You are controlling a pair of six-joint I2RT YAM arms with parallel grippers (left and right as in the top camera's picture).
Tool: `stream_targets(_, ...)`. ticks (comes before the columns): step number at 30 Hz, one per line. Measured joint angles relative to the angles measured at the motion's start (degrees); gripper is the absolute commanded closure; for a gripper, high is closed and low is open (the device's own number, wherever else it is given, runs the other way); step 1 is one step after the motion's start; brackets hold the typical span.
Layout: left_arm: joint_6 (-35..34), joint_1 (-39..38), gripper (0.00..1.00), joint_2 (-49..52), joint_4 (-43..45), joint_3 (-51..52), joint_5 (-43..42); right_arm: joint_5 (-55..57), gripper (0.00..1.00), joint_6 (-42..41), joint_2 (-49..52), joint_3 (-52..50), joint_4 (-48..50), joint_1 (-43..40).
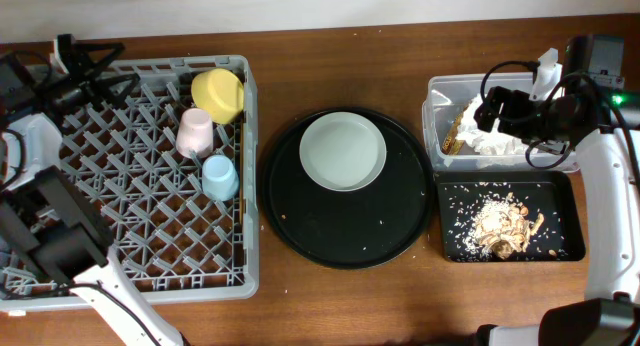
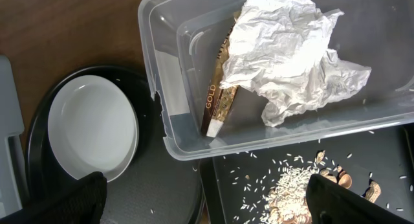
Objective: Sort waste into correct bins and load items into the dishwasher rack
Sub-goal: 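Grasp the white plate and stand it upright in the rack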
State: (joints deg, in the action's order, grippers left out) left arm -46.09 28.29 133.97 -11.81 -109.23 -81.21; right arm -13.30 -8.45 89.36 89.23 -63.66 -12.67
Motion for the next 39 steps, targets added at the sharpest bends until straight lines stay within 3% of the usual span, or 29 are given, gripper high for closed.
stream_targets(2, 3.13, -2.05, 0.01, -6.84, -7.87, 0.76, 2.99, 0.0, 0.01, 0.02, 0.0, 0.0, 0.04, 0.0)
stream_targets(3, 8.87, -5.73, 0.01, -16.46, -18.29, 0.46, 9.31, 0.0, 0.01, 0.02, 0.07, 0.0, -0.04, 0.0)
stream_targets(4, 11.96, -7.76, 0.01, -20.26, -24.02, -0.39, 14.1, 0.02, 0.01, 0.02, 0.07, 0.0, 0.04, 0.0)
stream_targets(5, 16.61, -10.91, 0.01, -25.7, -35.17, -0.68, 23.3, -0.02, 0.01, 0.0, 0.07, 0.0, 0.02, 0.0)
stream_targets(7, 25.09, -22.03, 0.01, -34.77, -47.45, -0.81, 39.65, 0.02, 0.01, 0.02, 0.07, 0.0, 0.04, 0.0)
stream_targets(10, 31.87, -39.12, 0.01, -38.73, -56.78, -0.63, 57.37, 0.0, 0.01, -0.07, 0.11, 0.0, 0.04, 0.0)
stream_targets(13, 33.94, -52.09, 0.01, -35.36, -53.64, 4.68, 66.75, 0.0, 0.01, -0.13, 0.11, 0.0, 0.04, 0.0)
stream_targets(17, 34.75, -65.31, 0.04, -27.54, -40.06, 12.92, 71.21, 0.0, 0.01, -0.11, 0.11, 0.0, 0.02, 0.0)
stream_targets(21, 34.84, -70.97, 0.11, -18.49, -28.87, 14.49, 75.3, 0.0, 0.01, -0.11, 0.13, 0.0, 0.02, 0.0)
stream_targets(27, 35.71, -72.89, 0.64, -6.16, -17.35, 14.53, 84.48, 0.0, 0.01, -0.15, 0.13, 0.0, 0.02, 0.0)
stream_targets(30, 35.98, -72.89, 1.0, -4.57, -15.47, 14.36, 85.81, 0.0, 0.01, -0.13, 0.13, 0.0, 0.04, 0.0)
stream_targets(36, 36.02, -73.24, 1.0, -4.57, -17.14, 13.22, 87.23, 0.0, 0.01, -0.13, 0.13, 0.0, 0.02, 0.0)
stream_targets(39, 36.09, -72.89, 1.0, -6.58, -23.63, 12.28, 87.38, 0.02, 0.01, -0.11, 0.13, 0.0, 0.02, 0.0)
